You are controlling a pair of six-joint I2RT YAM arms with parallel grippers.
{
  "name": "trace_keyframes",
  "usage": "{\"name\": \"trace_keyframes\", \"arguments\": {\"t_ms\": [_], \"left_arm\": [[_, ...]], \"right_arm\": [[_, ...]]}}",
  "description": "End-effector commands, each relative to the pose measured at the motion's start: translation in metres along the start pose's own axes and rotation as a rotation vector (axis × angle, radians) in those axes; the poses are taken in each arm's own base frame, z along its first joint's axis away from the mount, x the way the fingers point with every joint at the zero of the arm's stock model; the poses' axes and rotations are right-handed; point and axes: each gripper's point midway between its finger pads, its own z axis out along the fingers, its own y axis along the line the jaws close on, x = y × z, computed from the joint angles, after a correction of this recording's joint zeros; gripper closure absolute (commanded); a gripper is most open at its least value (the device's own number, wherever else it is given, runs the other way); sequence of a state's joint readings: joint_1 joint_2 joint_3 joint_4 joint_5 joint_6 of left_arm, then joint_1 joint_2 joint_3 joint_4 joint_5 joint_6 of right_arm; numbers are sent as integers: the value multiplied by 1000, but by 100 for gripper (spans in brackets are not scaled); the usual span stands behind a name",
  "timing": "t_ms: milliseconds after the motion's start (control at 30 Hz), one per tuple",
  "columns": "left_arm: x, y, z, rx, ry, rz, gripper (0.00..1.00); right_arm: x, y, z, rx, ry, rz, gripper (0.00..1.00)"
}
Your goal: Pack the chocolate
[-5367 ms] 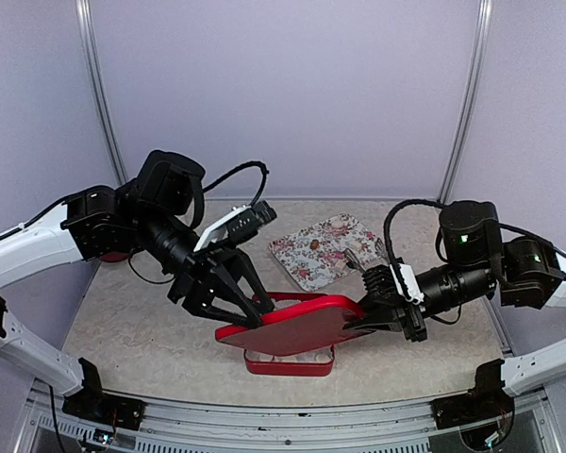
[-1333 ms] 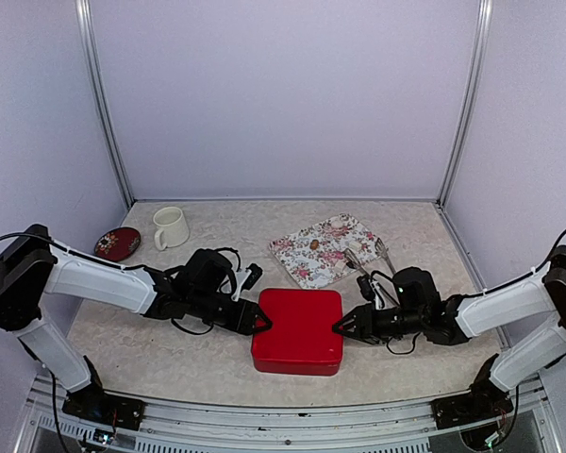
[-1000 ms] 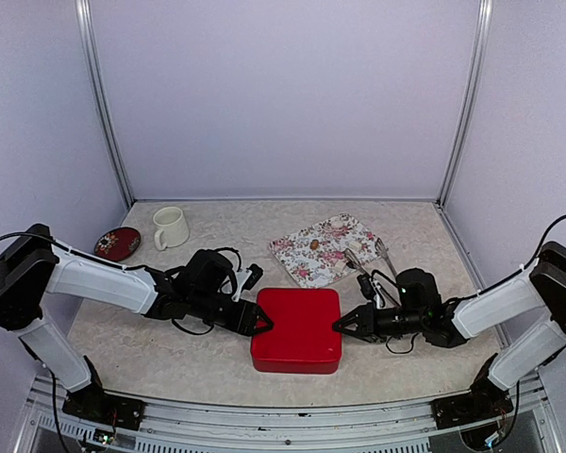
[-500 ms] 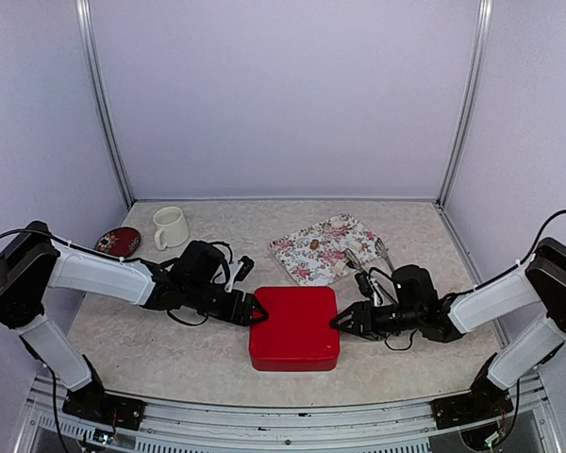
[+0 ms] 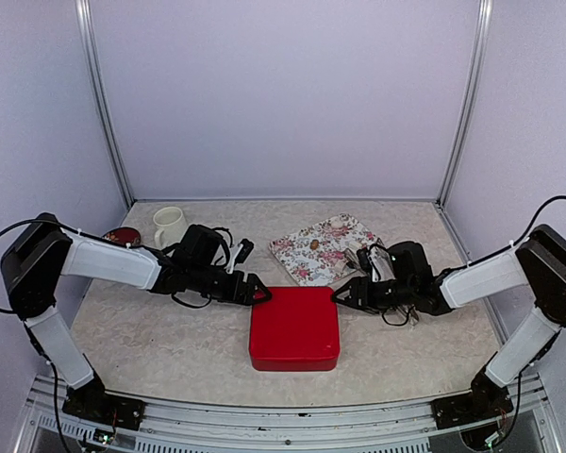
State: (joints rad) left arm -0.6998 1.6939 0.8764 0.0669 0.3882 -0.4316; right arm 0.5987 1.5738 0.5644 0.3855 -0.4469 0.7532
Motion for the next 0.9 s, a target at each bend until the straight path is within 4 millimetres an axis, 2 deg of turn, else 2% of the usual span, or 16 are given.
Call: {"name": "trace_keyframes", "arguments": {"t_ms": [0, 100, 367, 567, 633, 700, 867], "left_arm": [[-2, -2, 13, 70, 9, 12, 19], [2, 3, 19, 88, 19, 5, 24], [13, 15, 23, 129, 37, -34, 50], [24, 24, 22, 113, 59, -52, 68], [29, 19, 20, 139, 70, -59, 72], [34, 12, 15, 153, 72, -50, 72], [45, -7, -4, 162, 75, -15, 60]], "right_arm": [[-1, -7, 16, -6, 45, -44, 41], [7, -14, 28, -22, 82, -42, 48], [21, -41, 54, 5, 156, -23, 76], [30, -57, 67, 48, 211, -39, 86], [31, -59, 72, 40, 229, -59, 89], [34, -55, 78, 12, 254, -77, 90], [43, -23, 91, -84, 310, -180, 88]]}}
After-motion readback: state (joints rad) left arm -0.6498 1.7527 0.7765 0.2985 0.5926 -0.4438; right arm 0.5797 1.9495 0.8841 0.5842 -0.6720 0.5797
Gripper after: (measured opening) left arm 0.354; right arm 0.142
